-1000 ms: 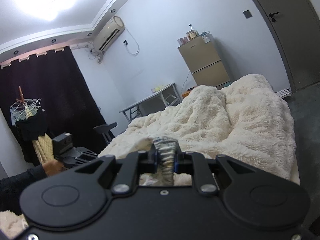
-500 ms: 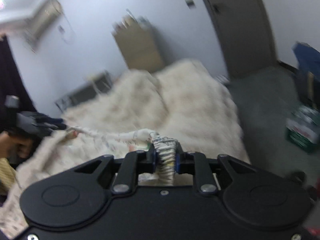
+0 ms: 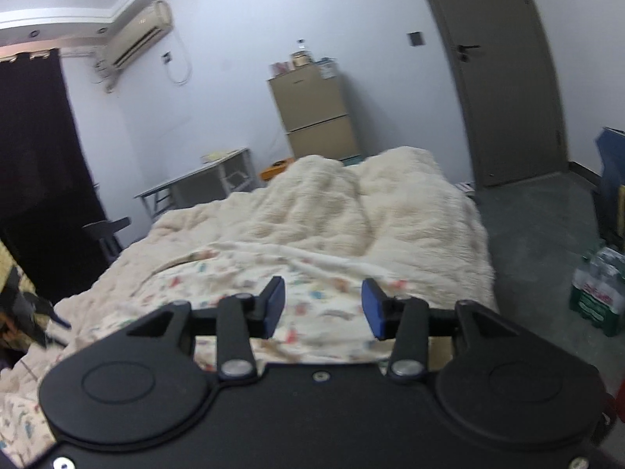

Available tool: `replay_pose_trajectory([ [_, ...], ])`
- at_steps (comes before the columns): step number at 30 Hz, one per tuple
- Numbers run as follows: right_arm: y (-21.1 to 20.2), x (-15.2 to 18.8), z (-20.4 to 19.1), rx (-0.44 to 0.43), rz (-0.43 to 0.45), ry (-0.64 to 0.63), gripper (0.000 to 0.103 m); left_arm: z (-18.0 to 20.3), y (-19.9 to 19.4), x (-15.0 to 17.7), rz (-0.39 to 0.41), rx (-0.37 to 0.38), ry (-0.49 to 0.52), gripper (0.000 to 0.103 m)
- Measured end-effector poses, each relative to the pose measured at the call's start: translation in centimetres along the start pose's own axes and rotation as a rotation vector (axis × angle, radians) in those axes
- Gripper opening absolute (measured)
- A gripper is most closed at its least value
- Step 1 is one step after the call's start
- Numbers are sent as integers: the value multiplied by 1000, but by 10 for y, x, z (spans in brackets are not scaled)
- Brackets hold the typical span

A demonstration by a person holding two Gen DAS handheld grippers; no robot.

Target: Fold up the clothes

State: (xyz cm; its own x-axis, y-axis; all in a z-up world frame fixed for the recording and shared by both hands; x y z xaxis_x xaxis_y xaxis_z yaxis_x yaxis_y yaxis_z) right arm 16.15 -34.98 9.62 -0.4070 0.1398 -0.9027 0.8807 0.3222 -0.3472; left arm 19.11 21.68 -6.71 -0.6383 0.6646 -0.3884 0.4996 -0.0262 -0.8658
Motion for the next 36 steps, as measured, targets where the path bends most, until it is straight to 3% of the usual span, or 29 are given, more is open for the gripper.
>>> replay_pose_trajectory([
  [1,1,-1,-5,-6,-6,-5,43,6,8,6,8,-57,29,64],
  [3,4,-3,-12,-8,-16,-13,43,7,23,11,35,-161,21,29],
  [4,6,-4,-14,-2,-22,-17,43,-2,26,9,45,-160,-39,1],
  [6,7,-7,-14,9,-29,-20,42,-24,23,3,86,-168,-134,0],
  [7,6,-9,-14,16,-29,-18,42,-45,11,-4,133,-210,-180,0],
  [12,13,-7,-9,28,-49,15,42,-132,-28,-46,208,-457,-394,0],
  [13,16,-6,-10,30,-55,11,42,-140,-27,-51,186,-404,-445,4],
  [14,17,-5,-11,31,-59,7,42,-147,-22,-52,142,-299,-529,26],
  [15,17,-5,-12,30,-58,3,42,-153,-17,-52,105,-194,-610,40],
  [16,17,-5,-13,29,-56,-2,42,-156,-10,-47,90,-108,-674,65],
  [17,17,-5,-14,27,-55,-3,42,-157,-2,-41,80,-49,-728,67],
  [19,20,-3,-14,22,-61,3,42,-155,25,-13,51,94,-907,66],
  [22,25,0,-17,16,-72,0,42,-142,66,24,0,169,-1077,66],
  [24,26,-1,-20,11,-72,-11,42,-138,77,36,-10,194,-1105,62],
  [26,27,-1,-20,11,-71,-16,42,-134,75,44,35,246,-1123,25],
  [28,29,-2,-19,15,-72,-15,42,-136,62,49,97,279,-1125,18],
  [29,31,-1,-19,20,-73,-12,42,-136,52,49,135,296,-1112,9],
  [30,33,-1,-17,26,-75,-6,42,-137,36,50,203,352,-1089,3],
  [31,35,0,-16,26,-79,-4,42,-138,31,52,220,381,-1091,0],
  [33,40,3,-14,24,-89,4,42,-137,23,53,240,403,-1083,0],
  [36,46,6,-14,23,-104,3,42,-132,30,52,198,369,-1039,14],
])
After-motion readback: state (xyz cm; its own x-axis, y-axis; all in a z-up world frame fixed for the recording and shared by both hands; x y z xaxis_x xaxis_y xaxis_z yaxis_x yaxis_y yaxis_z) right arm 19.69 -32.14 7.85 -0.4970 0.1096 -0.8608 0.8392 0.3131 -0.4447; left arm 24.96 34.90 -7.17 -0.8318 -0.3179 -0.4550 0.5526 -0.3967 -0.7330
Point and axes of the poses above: each gripper's, at about its wrist camera, not at the fingertips, and y roughly the way its jaws point, z to its right, x to its underside, the point moved 3 cm from there along y, roughly the way its jaws point, and after that the axes turned 4 degrees about -y, right-handed, at the moved point
